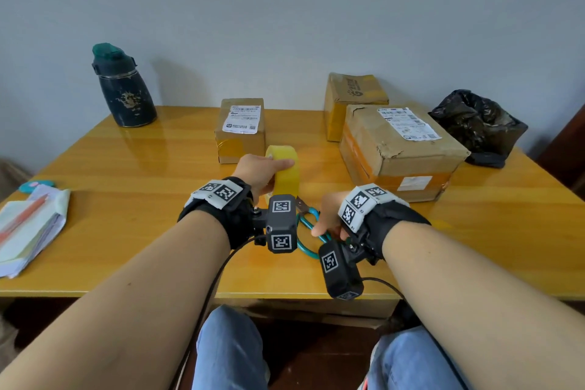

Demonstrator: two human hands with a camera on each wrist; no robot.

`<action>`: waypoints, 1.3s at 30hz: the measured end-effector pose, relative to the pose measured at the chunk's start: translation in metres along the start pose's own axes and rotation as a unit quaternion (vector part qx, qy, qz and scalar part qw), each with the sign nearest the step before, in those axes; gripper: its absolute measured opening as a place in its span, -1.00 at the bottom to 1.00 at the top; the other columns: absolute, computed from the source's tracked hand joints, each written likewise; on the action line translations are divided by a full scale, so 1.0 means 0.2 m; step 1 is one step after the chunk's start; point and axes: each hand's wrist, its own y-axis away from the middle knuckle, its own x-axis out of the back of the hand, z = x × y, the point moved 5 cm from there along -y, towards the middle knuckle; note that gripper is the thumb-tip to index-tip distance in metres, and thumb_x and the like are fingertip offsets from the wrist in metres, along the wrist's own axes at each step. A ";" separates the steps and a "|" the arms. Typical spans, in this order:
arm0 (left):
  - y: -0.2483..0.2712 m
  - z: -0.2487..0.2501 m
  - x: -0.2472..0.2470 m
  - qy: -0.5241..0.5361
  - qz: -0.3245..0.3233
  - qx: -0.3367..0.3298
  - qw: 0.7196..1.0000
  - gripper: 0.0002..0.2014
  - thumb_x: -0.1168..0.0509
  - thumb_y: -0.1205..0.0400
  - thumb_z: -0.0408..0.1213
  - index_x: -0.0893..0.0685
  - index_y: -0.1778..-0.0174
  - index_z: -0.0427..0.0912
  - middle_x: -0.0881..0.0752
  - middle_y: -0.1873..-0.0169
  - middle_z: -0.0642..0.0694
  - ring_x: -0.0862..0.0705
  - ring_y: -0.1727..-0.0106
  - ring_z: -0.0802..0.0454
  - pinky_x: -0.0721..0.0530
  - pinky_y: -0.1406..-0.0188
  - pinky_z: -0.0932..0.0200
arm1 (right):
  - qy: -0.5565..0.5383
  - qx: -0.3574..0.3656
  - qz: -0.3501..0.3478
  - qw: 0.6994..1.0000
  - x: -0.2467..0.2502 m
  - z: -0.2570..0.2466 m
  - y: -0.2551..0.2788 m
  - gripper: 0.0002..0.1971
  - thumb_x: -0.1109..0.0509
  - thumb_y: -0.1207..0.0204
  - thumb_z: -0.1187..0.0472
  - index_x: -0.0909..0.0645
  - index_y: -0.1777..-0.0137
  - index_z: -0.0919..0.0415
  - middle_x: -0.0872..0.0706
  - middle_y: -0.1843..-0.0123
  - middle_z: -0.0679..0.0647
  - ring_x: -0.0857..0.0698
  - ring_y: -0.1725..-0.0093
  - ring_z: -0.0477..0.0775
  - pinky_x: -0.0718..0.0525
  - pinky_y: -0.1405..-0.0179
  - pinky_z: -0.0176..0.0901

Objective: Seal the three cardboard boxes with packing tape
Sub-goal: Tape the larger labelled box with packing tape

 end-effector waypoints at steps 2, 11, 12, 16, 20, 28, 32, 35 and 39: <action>0.01 0.01 -0.01 -0.019 0.002 0.013 1.000 -0.67 -0.59 -0.41 -0.13 -0.62 0.08 -0.13 -0.55 0.27 -0.19 -0.44 0.37 -0.04 -0.48 0.37 0.10 | 0.000 -0.017 0.009 1.000 -0.01 0.05 -0.01 -0.53 -0.59 -0.35 -0.09 -0.44 0.44 0.20 -0.58 0.47 0.08 -0.53 0.64 -0.02 -0.46 0.65 -0.32; 0.07 0.03 -0.04 0.020 -0.021 0.028 0.999 -0.65 -0.51 -0.52 -0.29 -0.58 -0.16 -0.27 -0.62 -0.06 -0.17 -0.58 0.34 0.04 -0.64 0.48 0.28 | 0.018 -0.043 0.064 0.997 -0.03 0.04 0.06 -0.65 -0.40 -0.50 0.16 -0.34 0.41 0.20 -0.46 0.43 0.09 -0.44 0.51 0.01 -0.42 0.50 -0.27; 0.09 0.03 -0.05 0.049 -0.034 0.038 0.998 -0.55 -0.49 -0.54 -0.34 -0.55 -0.31 -0.37 -0.62 -0.23 -0.18 -0.67 0.24 -0.02 -0.72 0.45 0.23 | 0.007 -0.051 0.071 0.996 -0.02 0.04 0.07 -0.64 -0.30 -0.60 0.19 -0.31 0.40 0.22 -0.42 0.42 0.10 -0.40 0.51 0.00 -0.34 0.54 -0.32; 0.15 0.03 -0.07 0.103 -0.068 0.089 0.988 -0.54 -0.46 -0.56 -0.34 -0.55 -0.34 -0.40 -0.71 -0.18 -0.34 -0.76 0.11 -0.22 -0.82 0.25 -0.10 | -0.122 -0.062 0.082 0.987 0.02 0.10 0.11 -0.64 -0.11 -0.71 0.22 -0.31 0.37 0.22 -0.41 0.39 0.10 -0.37 0.47 -0.02 -0.33 0.54 -0.31; 0.17 0.04 -0.09 0.112 -0.080 0.091 0.986 -0.53 -0.46 -0.56 -0.25 -0.55 -0.33 -0.36 -0.73 -0.16 -0.30 -0.73 0.16 -0.16 -0.71 0.59 0.10 | -0.275 -0.034 0.083 0.957 0.04 0.12 0.11 -0.59 -0.27 -0.64 -0.06 -0.54 0.08 0.37 -0.66 0.27 0.21 -0.61 0.35 0.13 -0.72 0.16 -0.10; 0.15 0.07 -0.05 0.190 -0.080 0.077 0.976 -0.70 -0.39 -0.60 -0.07 -0.51 0.01 -0.21 -0.66 -0.14 -0.37 -0.66 -0.10 -0.26 -0.72 -0.02 -0.23 | -0.420 0.049 0.147 0.894 0.09 0.11 0.19 -0.28 -0.48 -0.35 -0.29 -0.52 -0.21 0.35 -0.68 0.01 0.26 -0.66 0.07 0.16 -0.75 -0.05 0.26; 0.15 0.08 -0.02 0.210 -0.067 0.068 0.973 -0.73 -0.40 -0.59 -0.04 -0.47 0.04 -0.09 -0.65 0.04 -0.30 -0.68 -0.12 -0.30 -0.66 -0.19 -0.30 | -0.365 0.069 0.168 0.913 0.10 0.09 0.23 -0.36 -0.43 -0.35 -0.36 -0.56 0.08 0.32 -0.65 0.19 0.27 -0.61 0.25 0.20 -0.78 0.08 0.30; 0.15 0.09 -0.02 0.214 -0.057 0.058 0.973 -0.65 -0.40 -0.59 -0.02 -0.44 -0.15 -0.05 -0.65 0.06 -0.30 -0.69 -0.05 -0.30 -0.67 -0.13 -0.30 | -0.282 0.076 0.161 0.943 0.12 0.09 0.26 -0.24 -0.36 -0.34 -0.44 -0.58 -0.06 0.34 -0.49 0.31 0.16 -0.59 0.29 0.16 -0.77 0.22 0.06; 0.15 0.11 -0.01 0.220 -0.050 0.056 0.973 -0.63 -0.40 -0.58 -0.01 -0.42 -0.15 -0.05 -0.65 0.12 -0.30 -0.71 0.07 -0.28 -0.66 -0.16 -0.32 | -0.142 0.066 0.190 0.969 0.15 0.09 0.33 -0.33 -0.28 -0.38 -0.46 -0.44 0.06 0.24 -0.44 0.32 0.05 -0.45 0.35 0.03 -0.39 0.36 -0.14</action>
